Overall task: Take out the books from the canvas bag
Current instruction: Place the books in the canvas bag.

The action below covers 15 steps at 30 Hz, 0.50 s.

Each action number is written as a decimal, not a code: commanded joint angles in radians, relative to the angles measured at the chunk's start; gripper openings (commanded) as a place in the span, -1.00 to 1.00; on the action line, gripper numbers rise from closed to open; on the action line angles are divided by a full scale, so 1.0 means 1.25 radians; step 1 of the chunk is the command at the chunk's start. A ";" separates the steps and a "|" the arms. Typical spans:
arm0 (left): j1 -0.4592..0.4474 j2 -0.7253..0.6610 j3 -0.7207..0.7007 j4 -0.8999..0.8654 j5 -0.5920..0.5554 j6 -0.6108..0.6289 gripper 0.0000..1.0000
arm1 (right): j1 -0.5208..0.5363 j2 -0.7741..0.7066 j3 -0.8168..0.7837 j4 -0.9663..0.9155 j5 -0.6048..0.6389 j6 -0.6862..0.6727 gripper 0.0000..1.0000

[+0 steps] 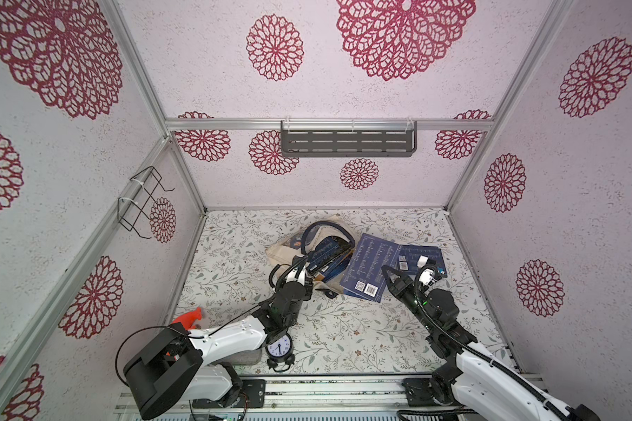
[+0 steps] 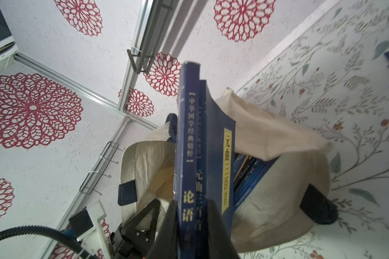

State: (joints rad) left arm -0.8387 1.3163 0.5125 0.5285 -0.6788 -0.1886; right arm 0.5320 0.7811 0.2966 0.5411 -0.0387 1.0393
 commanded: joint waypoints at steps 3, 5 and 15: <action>0.008 -0.003 0.045 -0.014 -0.013 -0.013 -1.00 | 0.099 -0.054 0.017 0.063 0.022 -0.069 -1.00; 0.008 0.003 0.053 -0.027 -0.012 -0.015 -1.00 | 0.151 -0.073 0.035 0.001 0.056 -0.120 -1.00; 0.009 0.007 0.058 -0.034 -0.005 -0.018 -1.00 | 0.193 -0.074 0.003 -0.005 0.033 -0.101 -1.00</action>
State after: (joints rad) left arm -0.8387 1.3293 0.5591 0.4541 -0.6796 -0.1993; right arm 0.7692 0.6857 0.2806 0.4423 -0.0078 0.9329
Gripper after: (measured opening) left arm 0.081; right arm 0.168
